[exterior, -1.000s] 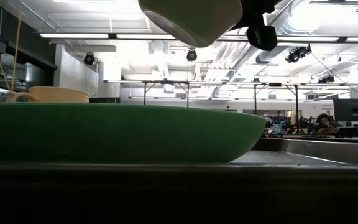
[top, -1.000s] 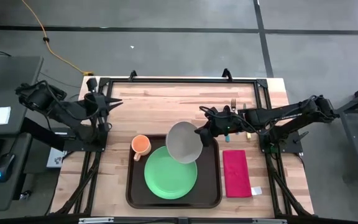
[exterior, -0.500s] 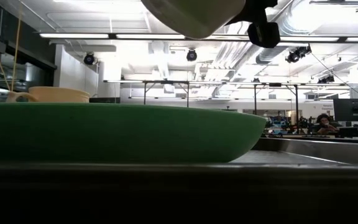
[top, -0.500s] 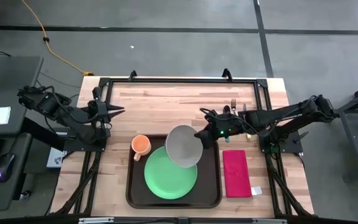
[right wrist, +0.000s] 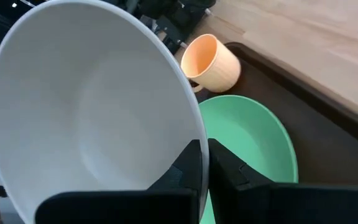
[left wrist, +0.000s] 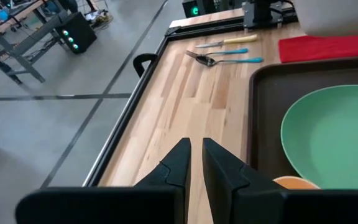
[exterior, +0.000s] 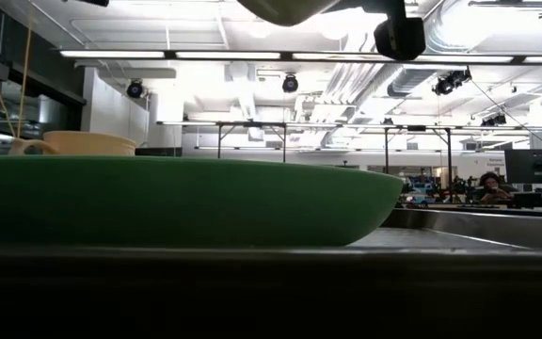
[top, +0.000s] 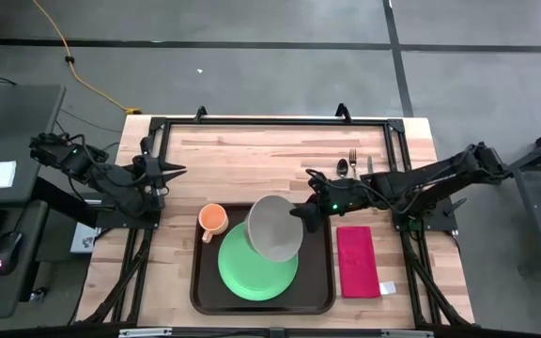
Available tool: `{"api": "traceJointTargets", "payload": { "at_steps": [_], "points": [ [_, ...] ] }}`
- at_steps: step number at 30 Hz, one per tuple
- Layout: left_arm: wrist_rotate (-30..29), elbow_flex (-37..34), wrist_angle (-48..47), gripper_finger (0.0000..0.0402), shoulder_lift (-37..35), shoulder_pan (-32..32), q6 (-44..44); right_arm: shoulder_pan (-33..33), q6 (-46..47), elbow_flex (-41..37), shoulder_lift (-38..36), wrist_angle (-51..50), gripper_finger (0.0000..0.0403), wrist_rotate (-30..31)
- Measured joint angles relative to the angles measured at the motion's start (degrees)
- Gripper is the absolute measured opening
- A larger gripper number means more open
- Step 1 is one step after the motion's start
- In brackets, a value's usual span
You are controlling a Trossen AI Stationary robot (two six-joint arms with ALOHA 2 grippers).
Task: Set up tray
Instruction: Put the gray bowl on top of the plate on the serving tray
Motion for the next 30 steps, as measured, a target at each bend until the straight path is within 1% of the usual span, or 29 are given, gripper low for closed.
{"api": "traceJointTargets", "payload": {
  "at_steps": [3, 6, 10, 15, 20, 25, 30],
  "points": [
    [0.2, -1.4, 0.1, 0.0069, -1.7, 0.0, 0.0, 0.4, 0.2, 1.0, 2.2, 1.6, 0.0, -0.8],
    [0.2, -2.6, 0.3, 0.0069, -3.0, 0.0, 0.1, 0.4, -1.3, 5.4, 5.7, 0.0, 0.0, -2.1],
    [0.2, -4.3, 0.2, 0.0069, -4.3, 0.0, 0.1, 0.4, -4.6, 14.1, 10.7, -6.6, 0.0, -4.0],
    [0.3, -5.7, 0.2, 0.0069, -5.9, 0.0, 0.3, 0.4, -8.0, 24.8, 16.4, -16.2, 0.0, -4.1],
    [0.3, -7.3, 0.1, 0.0069, -7.8, 0.0, 0.3, 0.4, -9.7, 32.6, 21.0, -22.1, 0.0, -5.2],
    [0.3, -8.3, 0.1, 0.0069, -9.6, 0.0, 0.3, 0.4, -9.9, 36.9, 23.7, -25.8, 0.0, -6.7],
    [0.3, -8.3, 0.1, 0.0069, -10.2, 0.0, 1.7, 0.4, -7.8, 37.4, 23.9, -27.0, 0.0, -6.7]
  ]
}}
